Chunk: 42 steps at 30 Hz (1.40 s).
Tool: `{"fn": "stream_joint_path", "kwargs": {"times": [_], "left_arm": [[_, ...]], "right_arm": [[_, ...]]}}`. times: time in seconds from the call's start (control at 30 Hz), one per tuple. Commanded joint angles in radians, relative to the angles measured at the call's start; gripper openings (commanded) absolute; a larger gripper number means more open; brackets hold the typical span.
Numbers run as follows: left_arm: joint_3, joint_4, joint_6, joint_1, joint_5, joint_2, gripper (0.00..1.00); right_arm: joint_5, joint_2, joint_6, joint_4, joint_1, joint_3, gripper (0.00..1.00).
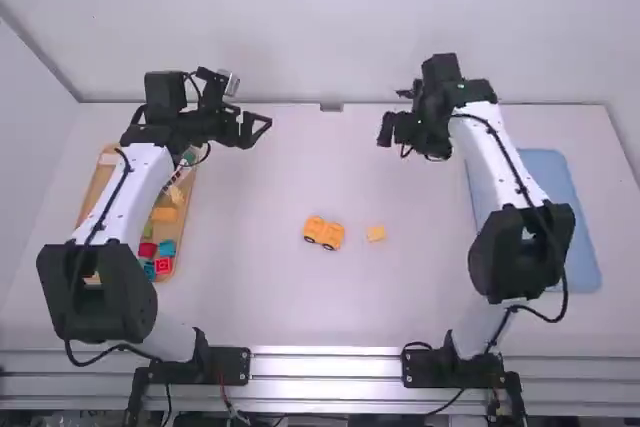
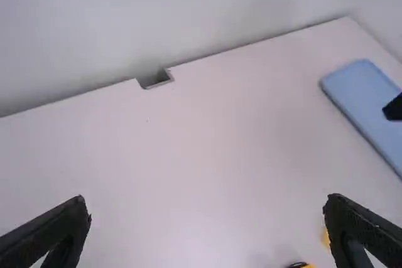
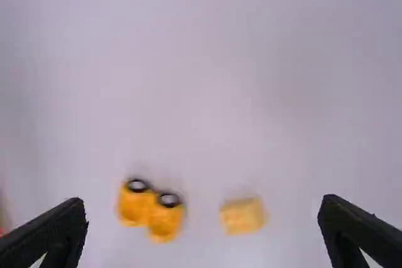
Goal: Assemble lego blocks to make yellow taxi
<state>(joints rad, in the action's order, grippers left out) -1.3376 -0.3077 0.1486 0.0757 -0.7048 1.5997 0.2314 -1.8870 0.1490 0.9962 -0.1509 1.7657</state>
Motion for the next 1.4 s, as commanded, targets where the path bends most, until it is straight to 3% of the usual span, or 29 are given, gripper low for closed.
{"fn": "stream_joint_path", "kwargs": {"times": [0.0, 0.1, 0.2, 0.3, 0.33, 0.43, 0.6, 0.73, 0.9, 1.07, 1.37], "left_arm": [[0.004, -0.010, -0.002, 0.003, 0.000, -0.008, 0.99], [0.004, -0.019, 0.030, 0.003, -0.004, -0.008, 0.99], [0.004, -0.060, 0.219, 0.001, -0.090, -0.008, 0.99], [0.004, -0.169, 0.534, 0.001, -0.242, -0.008, 0.99], [0.004, -0.184, 0.566, 0.001, -0.254, -0.008, 0.99], [0.004, -0.349, 0.908, -0.011, -0.338, -0.008, 0.99], [0.023, -0.516, 1.279, -0.049, -0.360, -0.008, 0.99], [0.103, -0.498, 1.423, -0.099, -0.354, -0.008, 0.99], [0.261, -0.247, 1.295, -0.140, -0.362, -0.008, 0.99], [0.441, 0.139, 1.027, -0.146, -0.397, -0.008, 0.99], [0.495, 0.245, 0.965, -0.155, -0.409, 0.019, 0.99]], "right_arm": [[-0.158, 0.026, -0.579, -0.029, 0.021, 0.036, 0.99], [-0.167, 0.026, -0.658, -0.069, 0.039, 0.034, 0.99], [-0.015, 0.026, -0.832, -0.067, 0.039, 0.034, 0.99], [0.251, 0.026, -1.267, 0.077, 0.043, 0.034, 0.98], [0.274, 0.026, -1.311, 0.097, 0.046, 0.034, 0.99], [0.455, 0.026, -1.689, 0.298, 0.069, 0.033, 0.99], [0.566, 0.026, -1.894, 0.407, 0.102, -0.011, 0.98], [0.613, 0.026, -1.957, 0.400, 0.104, -0.061, 0.98], [0.526, 0.026, -1.985, 0.359, 0.069, -0.130, 0.98], [0.531, 0.026, -1.858, 0.085, 0.037, -0.348, 0.99], [0.659, 0.026, -1.904, -0.137, 0.120, -0.634, 0.99]]}}
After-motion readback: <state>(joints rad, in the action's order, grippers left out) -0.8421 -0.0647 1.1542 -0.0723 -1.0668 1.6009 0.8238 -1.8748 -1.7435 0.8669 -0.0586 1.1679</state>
